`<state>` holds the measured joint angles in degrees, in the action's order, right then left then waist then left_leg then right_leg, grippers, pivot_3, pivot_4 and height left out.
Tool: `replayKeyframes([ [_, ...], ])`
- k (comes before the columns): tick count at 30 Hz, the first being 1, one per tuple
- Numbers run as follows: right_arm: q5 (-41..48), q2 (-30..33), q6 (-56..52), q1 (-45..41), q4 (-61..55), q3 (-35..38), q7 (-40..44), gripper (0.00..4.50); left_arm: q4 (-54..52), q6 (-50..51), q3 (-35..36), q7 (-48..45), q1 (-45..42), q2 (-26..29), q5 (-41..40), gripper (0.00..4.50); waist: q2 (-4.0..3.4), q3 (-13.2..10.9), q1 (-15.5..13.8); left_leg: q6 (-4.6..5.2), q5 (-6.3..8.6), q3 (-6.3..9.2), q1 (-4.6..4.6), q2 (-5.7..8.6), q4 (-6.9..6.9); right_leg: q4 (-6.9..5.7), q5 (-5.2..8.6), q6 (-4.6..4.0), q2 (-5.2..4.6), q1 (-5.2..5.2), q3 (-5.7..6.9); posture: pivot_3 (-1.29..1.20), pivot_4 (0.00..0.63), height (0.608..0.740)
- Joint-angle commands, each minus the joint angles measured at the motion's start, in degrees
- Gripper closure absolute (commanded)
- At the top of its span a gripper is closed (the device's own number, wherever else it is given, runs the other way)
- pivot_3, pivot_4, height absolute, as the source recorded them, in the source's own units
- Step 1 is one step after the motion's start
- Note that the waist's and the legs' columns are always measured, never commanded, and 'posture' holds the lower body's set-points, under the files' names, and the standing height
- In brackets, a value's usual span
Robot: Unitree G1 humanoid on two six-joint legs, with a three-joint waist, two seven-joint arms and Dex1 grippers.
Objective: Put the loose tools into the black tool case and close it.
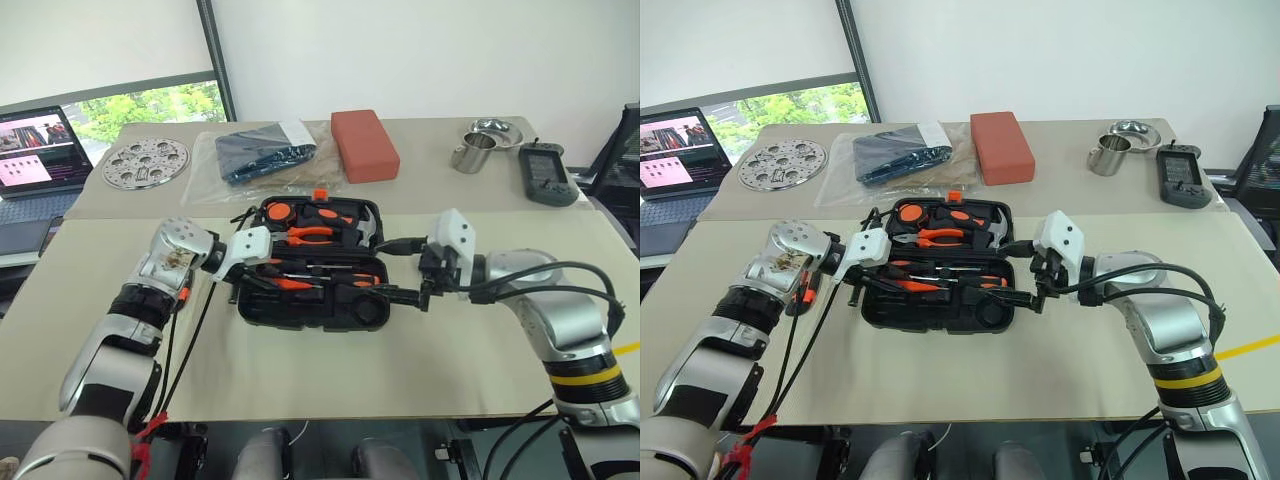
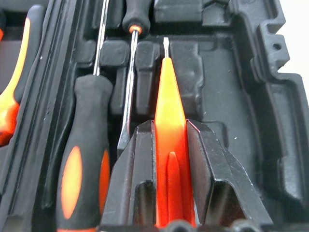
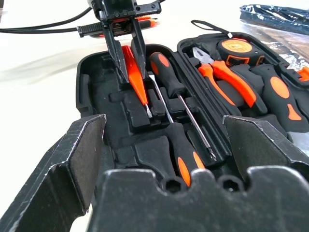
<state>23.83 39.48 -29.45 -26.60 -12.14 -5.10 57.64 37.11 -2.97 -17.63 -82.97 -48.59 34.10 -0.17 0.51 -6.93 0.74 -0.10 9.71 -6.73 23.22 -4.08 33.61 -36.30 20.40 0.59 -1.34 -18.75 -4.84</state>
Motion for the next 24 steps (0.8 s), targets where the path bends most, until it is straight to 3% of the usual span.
replayKeyframes([
  [1, 1.0, 0.1, 0.1, -0.2, -2.6, 1.8, -0.3, 0.0, 1.0, -0.8, 0.1, 0.8, -1.0, -0.1, 1.3, 4.03, 0.0, 0.0, 0.0, 0.03, 0.02, 0.0, 0.0, -0.01, 0.05, -0.02, 0.0, 0.0, 0.0, 0.01, 0.0, 0.0, 0.15, 0.74],
  [7, 0.9, 0.1, 0.5, 0.0, -2.6, 1.7, -0.4, 0.0, 0.8, 1.1, 0.1, -0.7, -0.9, -0.3, 1.0, 4.03, -0.01, 0.0, 0.0, 0.13, 0.08, 0.0, -0.02, -0.01, 0.17, -0.16, 0.0, 0.0, -0.01, 0.05, 0.0, 0.0, 0.15, 0.74],
  [9, 0.8, 0.1, 0.6, 0.0, -2.6, 1.7, -0.4, 0.0, 0.5, 0.9, 0.4, 0.2, -0.9, -0.4, 1.1, 3.03, -0.01, 0.0, 0.0, 0.13, 0.08, 0.0, -0.05, 0.0, 0.2, -0.33, 0.0, 0.0, -0.01, 0.02, 0.0, 0.0, 0.15, 0.74],
  [10, 0.8, 0.1, 0.6, 0.1, -2.6, 1.7, -0.4, 0.0, 0.6, 0.4, 0.6, 1.0, -1.0, -0.7, 1.1, 2.87, -0.01, 0.0, 0.0, 0.13, 0.08, 0.0, -0.05, 0.0, 0.2, -0.35, 0.01, 0.0, 0.0, 0.0, 0.0, 0.0, 0.15, 0.74],
  [17, 0.7, 0.2, 0.9, 0.4, -2.5, 1.7, -0.3, 0.0, -1.4, -1.7, 3.2, 3.7, -2.9, -0.7, -0.2, 0.19, -0.01, 0.0, 0.0, 0.13, 0.08, 0.02, -0.01, 0.0, 0.22, -0.41, 0.0, 0.01, 0.0, -0.04, -0.01, 0.0, 0.15, 0.74],
  [18, 0.7, 0.2, 0.9, 0.4, -2.5, 1.7, -0.3, 0.0, -2.4, -1.5, 3.9, 3.9, -3.1, -0.7, -0.9, 0.03, -0.01, 0.0, 0.0, 0.13, 0.08, 0.02, -0.01, 0.0, 0.23, -0.42, 0.0, 0.01, 0.01, -0.06, -0.01, 0.0, 0.15, 0.74],
  [24, 0.7, 0.1, 1.0, 0.3, -2.3, 1.5, -0.1, 0.0, -13.6, 7.7, 9.3, 2.5, -2.2, -0.1, -9.1, 0.03, -0.01, 0.0, 0.0, 0.12, 0.07, 0.01, -0.01, 0.0, 0.23, -0.44, 0.0, 0.01, 0.0, -0.06, 0.0, 0.0, 0.15, 0.74],
])
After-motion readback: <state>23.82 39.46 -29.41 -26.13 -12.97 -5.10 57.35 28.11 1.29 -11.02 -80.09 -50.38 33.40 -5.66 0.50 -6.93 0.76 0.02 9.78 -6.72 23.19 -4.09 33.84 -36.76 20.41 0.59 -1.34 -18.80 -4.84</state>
